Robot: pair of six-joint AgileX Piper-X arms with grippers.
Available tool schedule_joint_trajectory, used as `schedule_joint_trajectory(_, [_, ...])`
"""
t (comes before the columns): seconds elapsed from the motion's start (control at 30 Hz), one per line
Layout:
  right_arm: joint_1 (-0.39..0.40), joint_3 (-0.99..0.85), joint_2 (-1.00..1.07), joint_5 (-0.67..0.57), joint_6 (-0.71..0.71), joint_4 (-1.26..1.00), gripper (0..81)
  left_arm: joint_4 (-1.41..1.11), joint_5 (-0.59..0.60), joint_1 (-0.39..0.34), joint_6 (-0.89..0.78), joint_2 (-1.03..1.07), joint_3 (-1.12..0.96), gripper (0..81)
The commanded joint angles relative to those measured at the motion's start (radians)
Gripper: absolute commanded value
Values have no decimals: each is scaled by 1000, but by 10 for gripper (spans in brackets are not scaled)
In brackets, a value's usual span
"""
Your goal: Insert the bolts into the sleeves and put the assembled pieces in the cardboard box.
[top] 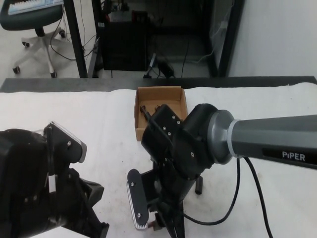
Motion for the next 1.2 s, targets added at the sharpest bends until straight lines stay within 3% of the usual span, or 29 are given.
schedule_joint_trajectory(0.0, [-1,-1,-14,3,8,-9,379,-11,-7,0,0,-11,-1,3])
schedule_joint_trajectory(0.13, [-1,-18,-22,168,16,-4,353,-7,9,0,0,-36,-6,3])
schedule_joint_trajectory(0.23, [-20,-32,-64,183,98,5,353,-11,225,0,0,-48,-31,3])
schedule_joint_trajectory(0.3, [-42,-37,-108,147,157,15,353,-11,353,0,0,-42,-54,3])
schedule_joint_trajectory(0.47, [-165,-37,-258,12,342,52,353,52,385,-6,0,-5,-119,3])
schedule_joint_trajectory(0.6, [-309,-37,-376,-172,500,108,353,143,428,-11,52,114,-191,3])
schedule_joint_trajectory(0.73, [-443,-37,-495,-300,553,166,353,240,420,-39,161,281,-286,3])
schedule_joint_trajectory(0.83, [-509,-37,-566,-311,553,195,353,305,379,-80,205,448,-406,24])
schedule_joint_trajectory(1.07, [-597,-37,-661,-337,553,271,353,560,205,-192,317,793,-793,307])
schedule_joint_trajectory(1.17, [-607,-37,-671,-340,568,294,353,683,109,-224,323,890,-913,344])
